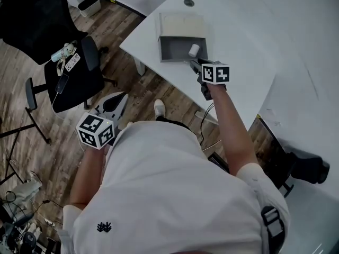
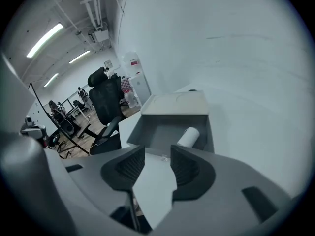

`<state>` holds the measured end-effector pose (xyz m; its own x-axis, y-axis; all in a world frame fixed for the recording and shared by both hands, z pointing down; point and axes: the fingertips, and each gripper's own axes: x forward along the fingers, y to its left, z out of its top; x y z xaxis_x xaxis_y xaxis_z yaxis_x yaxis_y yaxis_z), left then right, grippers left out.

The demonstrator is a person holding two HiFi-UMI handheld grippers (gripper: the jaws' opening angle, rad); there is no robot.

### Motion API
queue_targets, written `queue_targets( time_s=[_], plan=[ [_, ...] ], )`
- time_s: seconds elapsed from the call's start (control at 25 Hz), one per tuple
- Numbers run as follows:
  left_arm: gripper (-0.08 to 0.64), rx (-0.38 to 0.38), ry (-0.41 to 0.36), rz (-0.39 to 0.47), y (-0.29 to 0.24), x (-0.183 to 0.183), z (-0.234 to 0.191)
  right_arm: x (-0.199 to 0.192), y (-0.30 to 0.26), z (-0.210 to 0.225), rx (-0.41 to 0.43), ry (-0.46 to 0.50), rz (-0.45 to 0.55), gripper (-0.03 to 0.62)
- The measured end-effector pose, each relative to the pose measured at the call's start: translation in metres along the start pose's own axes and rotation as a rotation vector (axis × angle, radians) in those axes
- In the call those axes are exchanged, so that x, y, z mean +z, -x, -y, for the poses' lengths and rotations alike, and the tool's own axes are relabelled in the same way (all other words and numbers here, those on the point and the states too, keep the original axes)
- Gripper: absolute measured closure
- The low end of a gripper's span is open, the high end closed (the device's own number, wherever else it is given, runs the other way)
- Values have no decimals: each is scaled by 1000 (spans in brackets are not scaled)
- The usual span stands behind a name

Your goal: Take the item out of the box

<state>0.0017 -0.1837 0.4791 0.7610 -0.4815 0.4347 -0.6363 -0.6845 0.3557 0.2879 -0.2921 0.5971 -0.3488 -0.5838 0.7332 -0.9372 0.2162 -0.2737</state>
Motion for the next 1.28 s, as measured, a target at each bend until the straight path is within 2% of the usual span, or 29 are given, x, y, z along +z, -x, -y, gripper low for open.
queue_targets(
  time_s=[0.28, 0.64, 0.76, 1.0, 1.28],
  plan=[
    [552, 79, 33, 25, -21, 15, -7, 10, -53, 45, -4, -71, -109, 387],
    [552, 135, 68, 37, -34, 22, -15, 7, -91, 67, -54, -55, -275, 370],
    [552, 145, 72, 43, -36, 24, -17, 10, -96, 72, -72, -25, -288, 371],
    [552, 170, 99, 36, -27, 15, -18, 10, -98, 82, -126, 105, -320, 383],
    [552, 196, 130, 15, -19, 3, -24, 13, -105, 91, -166, 140, -332, 406]
  ],
)
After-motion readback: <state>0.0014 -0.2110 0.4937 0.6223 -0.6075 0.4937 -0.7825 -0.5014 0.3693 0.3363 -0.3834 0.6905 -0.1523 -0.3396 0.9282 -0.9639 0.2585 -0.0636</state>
